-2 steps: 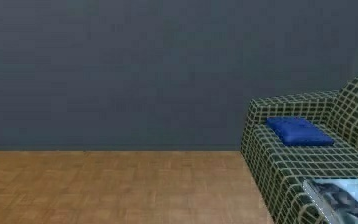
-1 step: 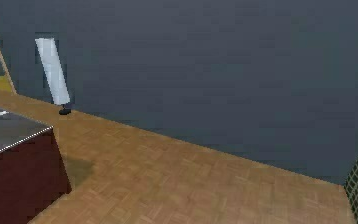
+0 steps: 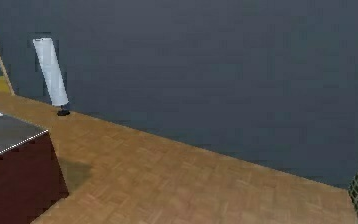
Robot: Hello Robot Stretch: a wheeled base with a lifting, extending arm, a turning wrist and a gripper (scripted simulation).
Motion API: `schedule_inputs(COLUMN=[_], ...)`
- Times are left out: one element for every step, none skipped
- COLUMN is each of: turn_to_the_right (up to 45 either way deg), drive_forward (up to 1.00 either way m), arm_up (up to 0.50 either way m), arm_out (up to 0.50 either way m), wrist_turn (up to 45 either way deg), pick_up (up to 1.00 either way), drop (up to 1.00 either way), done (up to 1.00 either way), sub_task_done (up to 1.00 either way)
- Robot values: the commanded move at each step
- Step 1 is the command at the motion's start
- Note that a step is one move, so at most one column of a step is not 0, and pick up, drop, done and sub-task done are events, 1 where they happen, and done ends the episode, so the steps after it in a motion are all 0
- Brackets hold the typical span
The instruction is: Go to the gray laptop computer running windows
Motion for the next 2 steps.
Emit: schedule_inputs(turn_to_the_right=[-24.0, 0.0], drive_forward=[0.0, 1.0], arm_up=[0.0, 0.0], arm_out=[0.0, 0.0], wrist_turn=[0.0, 0.0], pick_up=[0.0, 0.0], drop=[0.0, 0.0], done=[0.0, 0.0], sub_task_done=[0.0, 0.0])
